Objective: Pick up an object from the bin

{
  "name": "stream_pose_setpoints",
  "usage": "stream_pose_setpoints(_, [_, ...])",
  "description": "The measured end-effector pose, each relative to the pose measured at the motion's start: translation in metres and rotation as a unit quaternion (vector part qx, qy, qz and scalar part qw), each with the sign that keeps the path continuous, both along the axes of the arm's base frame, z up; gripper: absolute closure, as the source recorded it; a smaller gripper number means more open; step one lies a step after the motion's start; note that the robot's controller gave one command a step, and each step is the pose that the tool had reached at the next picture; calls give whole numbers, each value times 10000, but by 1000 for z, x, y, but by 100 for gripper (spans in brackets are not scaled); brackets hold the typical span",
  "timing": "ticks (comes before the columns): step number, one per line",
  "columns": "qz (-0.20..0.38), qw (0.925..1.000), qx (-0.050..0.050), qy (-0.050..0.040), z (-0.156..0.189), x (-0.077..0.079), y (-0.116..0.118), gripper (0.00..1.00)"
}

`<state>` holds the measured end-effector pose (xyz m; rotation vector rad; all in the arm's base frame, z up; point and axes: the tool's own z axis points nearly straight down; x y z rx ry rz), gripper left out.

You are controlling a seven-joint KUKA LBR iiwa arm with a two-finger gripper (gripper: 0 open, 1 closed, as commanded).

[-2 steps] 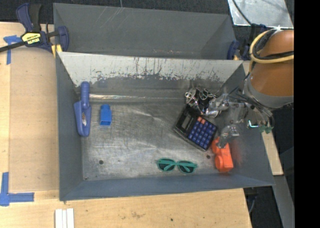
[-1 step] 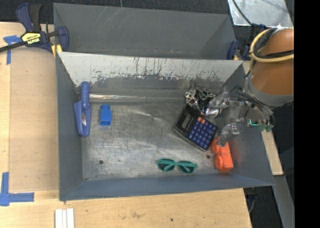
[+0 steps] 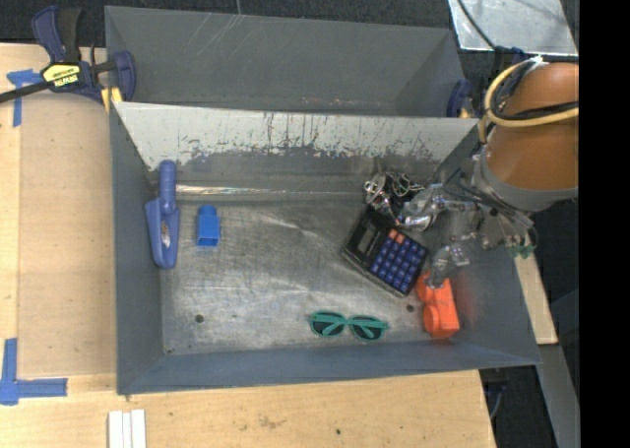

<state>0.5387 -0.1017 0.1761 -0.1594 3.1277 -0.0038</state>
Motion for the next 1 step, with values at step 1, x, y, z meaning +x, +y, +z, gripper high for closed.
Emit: stream_pose_setpoints(1, [494,9988,-5,1,-20,1,-1,0])
